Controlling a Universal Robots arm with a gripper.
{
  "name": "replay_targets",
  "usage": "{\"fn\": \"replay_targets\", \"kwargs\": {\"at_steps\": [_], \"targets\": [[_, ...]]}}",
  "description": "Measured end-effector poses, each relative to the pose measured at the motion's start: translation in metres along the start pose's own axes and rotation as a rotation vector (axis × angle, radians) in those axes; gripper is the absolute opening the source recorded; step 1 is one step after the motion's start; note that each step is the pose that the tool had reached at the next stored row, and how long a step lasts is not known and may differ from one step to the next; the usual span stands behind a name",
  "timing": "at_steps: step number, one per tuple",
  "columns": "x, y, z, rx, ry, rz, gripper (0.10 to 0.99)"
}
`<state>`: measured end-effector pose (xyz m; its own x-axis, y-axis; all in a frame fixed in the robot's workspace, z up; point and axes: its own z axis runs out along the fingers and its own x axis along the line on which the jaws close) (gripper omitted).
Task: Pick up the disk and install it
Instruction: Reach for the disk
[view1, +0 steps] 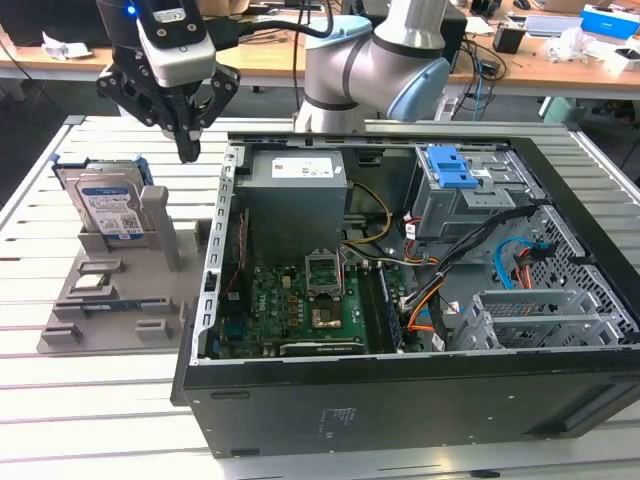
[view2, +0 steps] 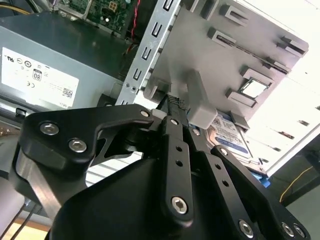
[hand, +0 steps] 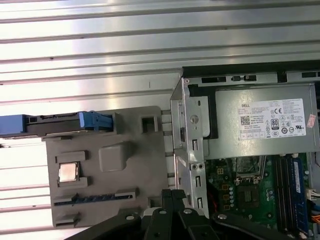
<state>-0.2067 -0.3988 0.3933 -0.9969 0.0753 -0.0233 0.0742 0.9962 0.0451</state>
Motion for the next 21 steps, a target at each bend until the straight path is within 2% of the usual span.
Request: {"fn": "replay_targets", "kwargs": {"at_steps": [9,15,21], "targets": [[0.0180,-0.0013,-0.0005,0.000,0.0000,0.000,0.106],[0.0271,-0.0020,-0.0007,0.000,0.0000,0.000,0.106],[0.0409,-0.0030,-0.0011,0.000,0.0001,0.000,0.106]]}}
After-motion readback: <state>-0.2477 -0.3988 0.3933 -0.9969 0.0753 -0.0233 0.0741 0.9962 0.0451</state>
